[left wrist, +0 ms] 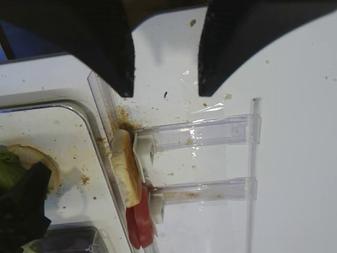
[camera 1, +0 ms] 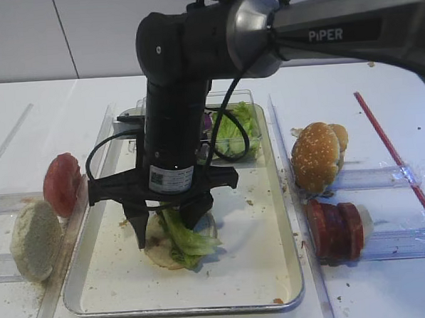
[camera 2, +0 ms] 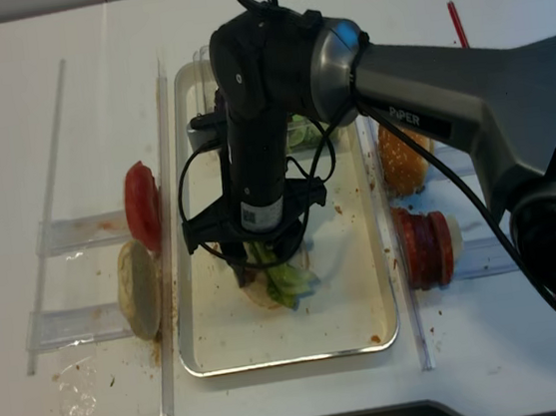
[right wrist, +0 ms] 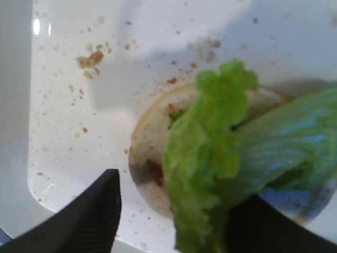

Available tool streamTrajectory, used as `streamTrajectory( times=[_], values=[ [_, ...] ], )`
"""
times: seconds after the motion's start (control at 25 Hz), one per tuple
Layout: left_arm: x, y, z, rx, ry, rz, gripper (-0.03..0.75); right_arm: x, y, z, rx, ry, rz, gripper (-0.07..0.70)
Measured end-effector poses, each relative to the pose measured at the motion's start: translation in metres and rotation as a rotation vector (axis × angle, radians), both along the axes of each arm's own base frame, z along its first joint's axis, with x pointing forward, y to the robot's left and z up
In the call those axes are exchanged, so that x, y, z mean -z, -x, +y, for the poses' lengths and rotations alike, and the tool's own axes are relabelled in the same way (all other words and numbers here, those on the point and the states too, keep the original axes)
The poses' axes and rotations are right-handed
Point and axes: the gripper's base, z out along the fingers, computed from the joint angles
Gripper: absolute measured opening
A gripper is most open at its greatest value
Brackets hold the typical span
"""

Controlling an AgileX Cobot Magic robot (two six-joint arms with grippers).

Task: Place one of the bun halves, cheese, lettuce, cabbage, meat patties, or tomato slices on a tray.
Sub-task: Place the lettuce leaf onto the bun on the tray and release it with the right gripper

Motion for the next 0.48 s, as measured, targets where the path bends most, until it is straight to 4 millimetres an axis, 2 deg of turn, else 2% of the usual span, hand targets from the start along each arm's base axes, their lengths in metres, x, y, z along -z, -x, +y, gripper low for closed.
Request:
streamTrajectory(
  times=[0.48],
  values=[
    [0.0000,0.0000,0.0000,0.000,0.000,0.000,0.286,-0.0011,0.0013,0.0015,-0.006,0.000,0.000,0.470]
  ],
)
